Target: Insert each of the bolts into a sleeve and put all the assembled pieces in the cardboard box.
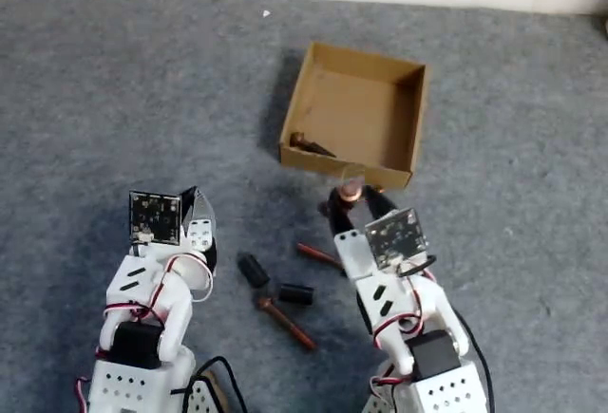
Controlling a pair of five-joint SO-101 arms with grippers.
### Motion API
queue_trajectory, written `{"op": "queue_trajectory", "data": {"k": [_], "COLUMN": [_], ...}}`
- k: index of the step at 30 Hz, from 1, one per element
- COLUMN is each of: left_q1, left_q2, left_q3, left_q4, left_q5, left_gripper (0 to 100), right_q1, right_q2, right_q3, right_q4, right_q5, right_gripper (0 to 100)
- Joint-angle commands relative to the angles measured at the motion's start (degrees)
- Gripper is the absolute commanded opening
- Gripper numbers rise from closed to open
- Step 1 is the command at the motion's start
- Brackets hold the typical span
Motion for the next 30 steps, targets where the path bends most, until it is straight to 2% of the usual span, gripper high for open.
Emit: {"op": "queue_trajectory", "data": {"k": [1,4,12,16,21,26,30], "left_q1": [-0.75,-0.75,-1.01,-1.01,-1.01,-1.01,-0.92], "left_q2": [-0.4,-0.4,-0.4,-0.4,-0.4,-0.4,-0.22], "left_q3": [1.19,1.19,1.19,1.19,1.19,1.19,1.19], "left_q4": [-0.44,-0.44,-0.44,-0.44,-0.44,-0.44,-0.44], "left_q5": [-0.44,-0.62,-0.62,-0.62,-0.62,-0.62,-0.62], "left_gripper": [1,1,1,1,1,1,1], "right_q1": [1.36,2.42,8.75,11.12,11.65,12.53,12.97], "right_q2": [5.23,15.96,52.62,70.55,87.52,98.33,102.81], "right_q3": [-10.68,-18.95,-35.3,-43.56,-53.14,-58.15,-62.55], "right_q4": [-0.57,-1.19,-20.09,-25.1,-25.19,-24.92,-17.71], "right_q5": [-0.35,-0.35,-0.44,-0.44,-0.44,-0.44,-0.7], "right_gripper": [0.5,0.5,0.5,0.5,0.5,0.7,8.7]}}
